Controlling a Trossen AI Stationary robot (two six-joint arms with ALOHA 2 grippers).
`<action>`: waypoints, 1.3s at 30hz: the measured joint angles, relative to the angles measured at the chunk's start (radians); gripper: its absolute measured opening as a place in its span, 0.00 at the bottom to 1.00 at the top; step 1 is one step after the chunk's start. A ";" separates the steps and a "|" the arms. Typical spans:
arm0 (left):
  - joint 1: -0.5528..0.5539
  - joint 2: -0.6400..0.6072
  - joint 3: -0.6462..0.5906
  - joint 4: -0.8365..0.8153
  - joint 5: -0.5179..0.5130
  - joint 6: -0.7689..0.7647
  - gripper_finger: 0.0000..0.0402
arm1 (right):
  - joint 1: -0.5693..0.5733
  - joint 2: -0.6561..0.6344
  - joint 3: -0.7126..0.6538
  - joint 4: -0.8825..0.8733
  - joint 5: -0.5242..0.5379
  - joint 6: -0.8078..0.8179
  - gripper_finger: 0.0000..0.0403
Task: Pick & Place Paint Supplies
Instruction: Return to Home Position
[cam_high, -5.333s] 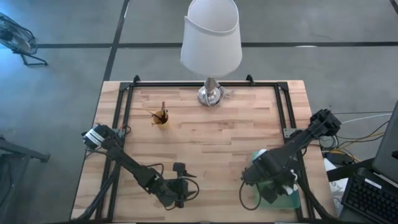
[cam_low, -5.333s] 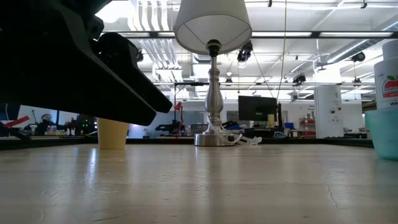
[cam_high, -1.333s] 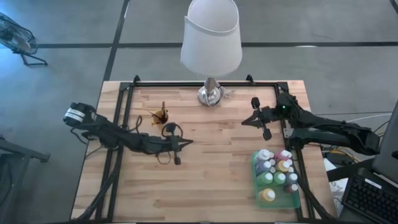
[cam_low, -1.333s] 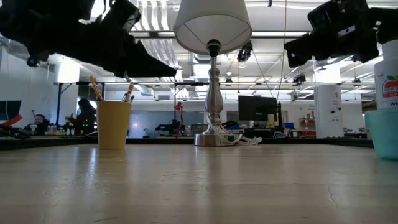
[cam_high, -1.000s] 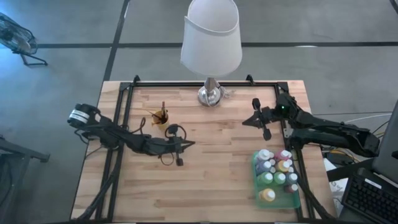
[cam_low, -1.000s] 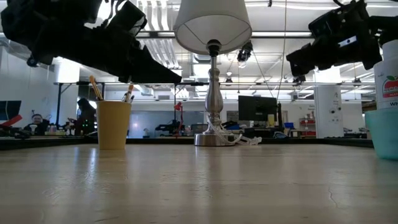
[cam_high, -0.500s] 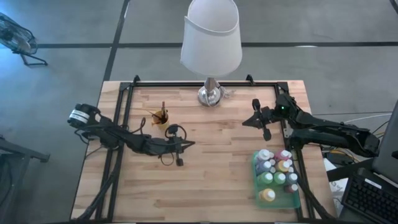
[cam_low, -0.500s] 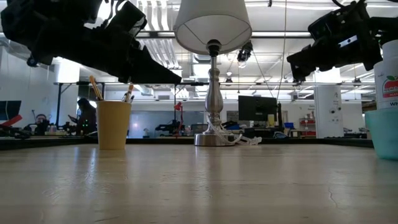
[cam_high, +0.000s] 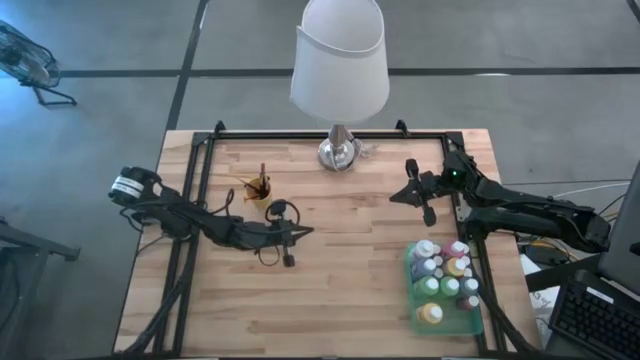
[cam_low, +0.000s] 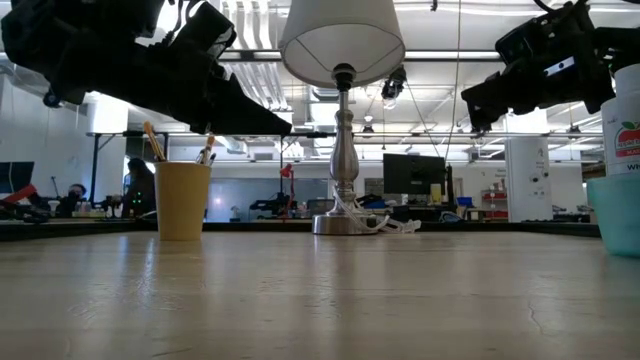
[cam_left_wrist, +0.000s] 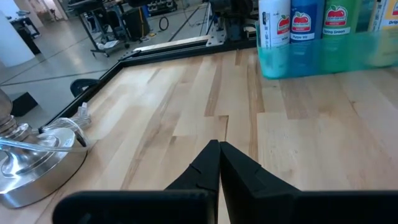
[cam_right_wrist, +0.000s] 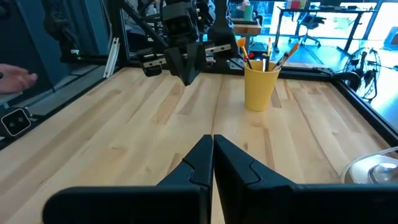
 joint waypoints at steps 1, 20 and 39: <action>0.000 0.000 0.000 0.000 0.000 0.000 0.03 | 0.000 0.000 0.000 0.000 0.000 0.000 0.02; 0.003 -0.001 -0.001 0.000 0.000 0.050 0.03 | 0.000 0.000 0.000 0.000 0.000 0.000 0.02; 0.003 -0.001 -0.001 0.000 0.000 0.049 0.03 | 0.000 0.000 0.000 0.000 0.000 0.000 0.02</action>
